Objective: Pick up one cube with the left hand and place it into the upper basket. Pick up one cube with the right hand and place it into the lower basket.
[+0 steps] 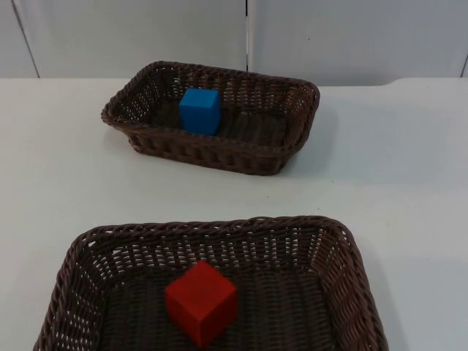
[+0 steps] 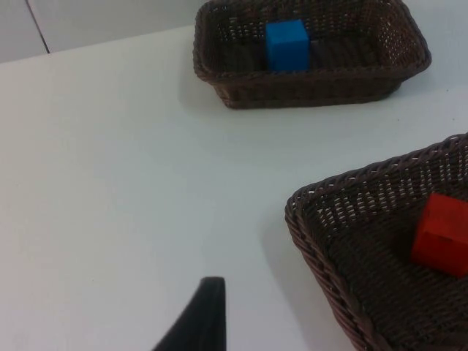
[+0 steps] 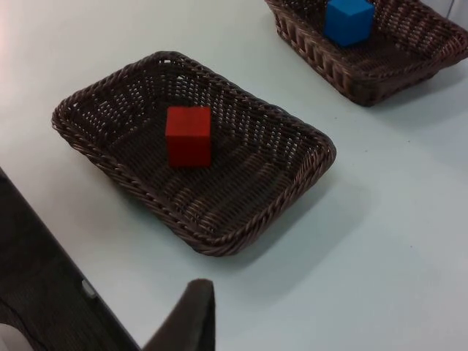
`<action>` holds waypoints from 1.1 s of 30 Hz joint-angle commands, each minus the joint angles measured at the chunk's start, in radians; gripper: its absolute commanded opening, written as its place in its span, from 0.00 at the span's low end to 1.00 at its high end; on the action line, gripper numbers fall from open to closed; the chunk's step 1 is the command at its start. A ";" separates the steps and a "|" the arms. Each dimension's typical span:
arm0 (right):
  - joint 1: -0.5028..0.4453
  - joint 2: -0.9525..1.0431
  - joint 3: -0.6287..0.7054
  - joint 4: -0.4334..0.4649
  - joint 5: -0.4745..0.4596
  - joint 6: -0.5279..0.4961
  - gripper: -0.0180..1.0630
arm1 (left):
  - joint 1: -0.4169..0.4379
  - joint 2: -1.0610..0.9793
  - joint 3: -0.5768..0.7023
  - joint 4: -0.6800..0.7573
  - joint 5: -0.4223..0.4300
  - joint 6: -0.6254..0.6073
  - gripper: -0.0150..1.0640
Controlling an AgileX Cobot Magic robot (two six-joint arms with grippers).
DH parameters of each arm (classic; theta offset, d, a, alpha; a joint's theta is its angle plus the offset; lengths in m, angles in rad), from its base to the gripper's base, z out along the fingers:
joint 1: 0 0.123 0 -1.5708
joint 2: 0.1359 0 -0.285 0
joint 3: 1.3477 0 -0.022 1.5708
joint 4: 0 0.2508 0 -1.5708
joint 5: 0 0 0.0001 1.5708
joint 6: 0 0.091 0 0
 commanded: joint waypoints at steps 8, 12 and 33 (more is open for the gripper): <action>0.005 -0.003 0.002 0.001 -0.002 -0.008 0.99 | 0.002 -0.004 0.003 -0.002 0.002 -0.004 0.99; 0.005 -0.003 0.002 0.001 -0.002 -0.008 0.99 | 0.002 -0.004 0.003 -0.003 0.002 -0.004 0.99; 0.005 -0.003 0.002 0.001 -0.004 -0.008 0.99 | 0.002 -0.004 0.003 0.002 0.002 -0.004 0.99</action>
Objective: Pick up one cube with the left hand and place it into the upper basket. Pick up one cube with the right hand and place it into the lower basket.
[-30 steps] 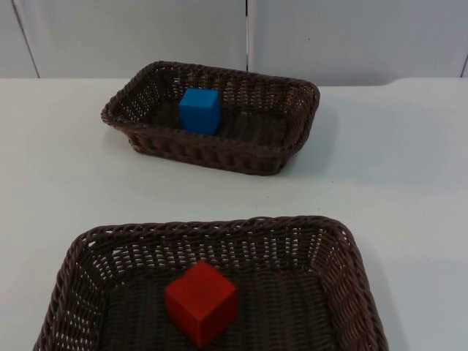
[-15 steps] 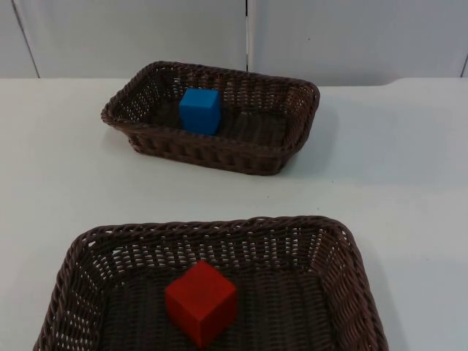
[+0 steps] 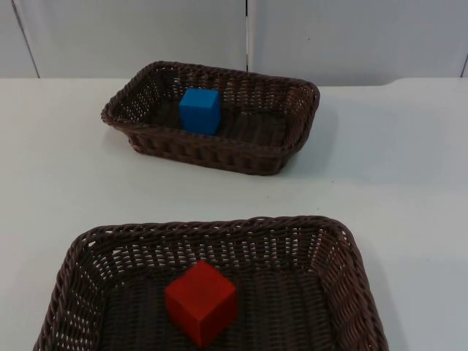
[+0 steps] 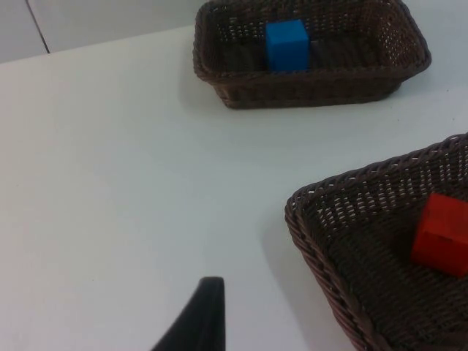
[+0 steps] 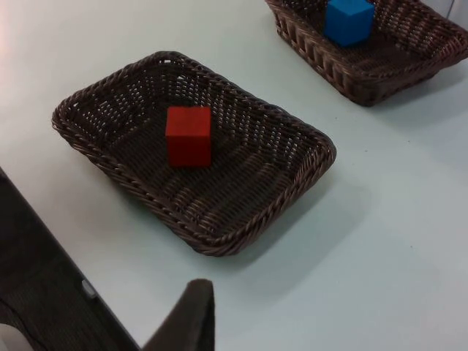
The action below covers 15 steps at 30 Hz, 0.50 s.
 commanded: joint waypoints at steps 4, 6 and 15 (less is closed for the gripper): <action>0.005 -0.003 0.002 0.001 -0.004 -0.008 0.99 | 0.012 -0.004 0.003 0.001 0.002 -0.004 0.99; 0.005 -0.003 0.002 0.001 -0.004 -0.008 0.99 | 0.039 -0.004 0.003 0.001 0.002 -0.004 0.99; 0.005 -0.003 0.002 0.001 -0.004 -0.008 0.99 | 0.171 -0.004 0.003 0.001 0.002 -0.004 0.99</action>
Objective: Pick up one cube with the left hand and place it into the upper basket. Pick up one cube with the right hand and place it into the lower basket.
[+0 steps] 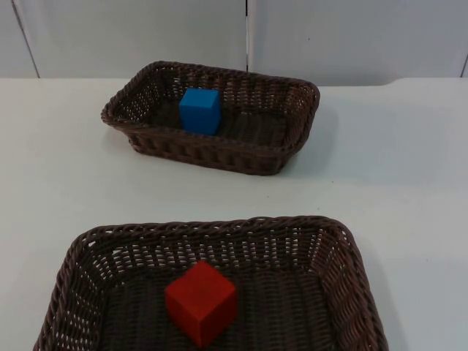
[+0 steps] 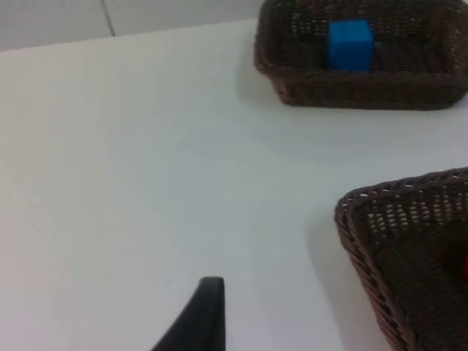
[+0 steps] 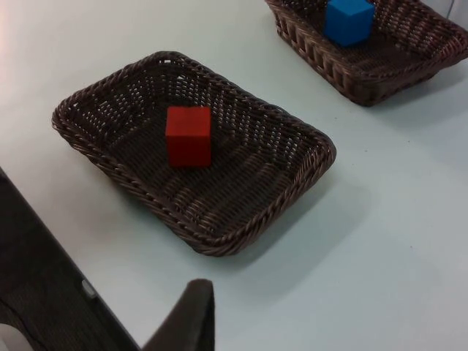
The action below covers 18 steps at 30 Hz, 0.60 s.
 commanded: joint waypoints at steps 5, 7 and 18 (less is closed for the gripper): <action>0.005 -0.003 0.002 0.001 -0.004 -0.008 0.99 | 0.036 -0.004 0.003 0.001 0.002 -0.004 0.99; 0.005 -0.003 0.002 0.001 -0.004 -0.008 0.99 | 0.036 -0.004 0.003 0.001 0.002 -0.004 0.99; 0.005 -0.003 0.002 0.001 -0.004 -0.008 0.99 | 0.036 -0.004 0.003 0.001 0.002 -0.004 0.99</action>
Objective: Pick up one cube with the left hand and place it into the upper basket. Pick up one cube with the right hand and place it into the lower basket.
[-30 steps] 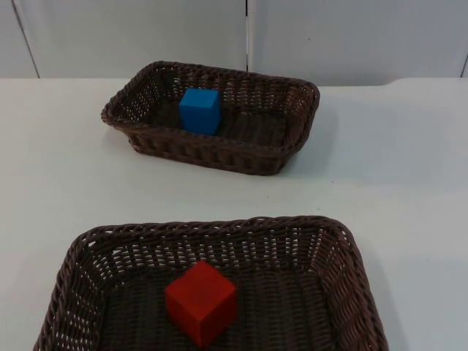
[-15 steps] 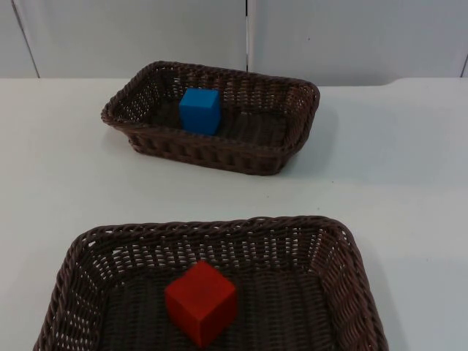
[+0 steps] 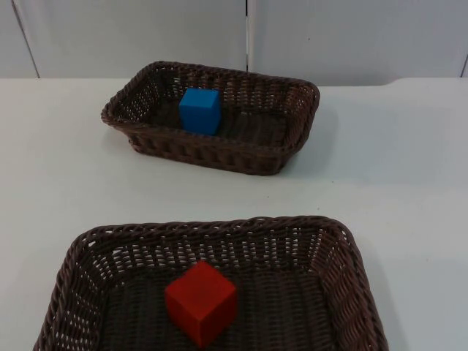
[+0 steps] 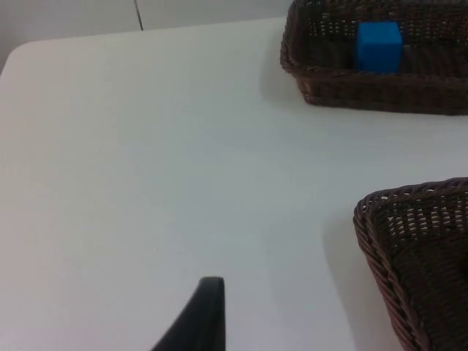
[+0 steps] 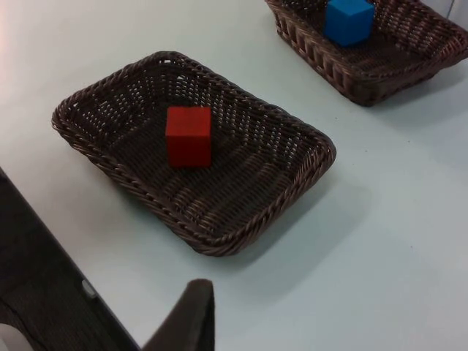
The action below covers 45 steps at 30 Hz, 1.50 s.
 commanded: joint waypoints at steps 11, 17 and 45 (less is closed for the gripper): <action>-0.040 -0.003 0.002 0.001 -0.004 -0.008 0.99 | 0.003 -0.004 0.003 0.001 0.002 -0.004 0.99; -0.163 -0.003 0.002 0.001 -0.004 -0.008 0.99 | 0.003 -0.004 0.003 0.001 0.002 -0.004 0.99; -0.770 -0.003 0.002 0.001 -0.004 -0.008 0.99 | 0.003 -0.004 0.003 0.001 0.002 -0.004 0.99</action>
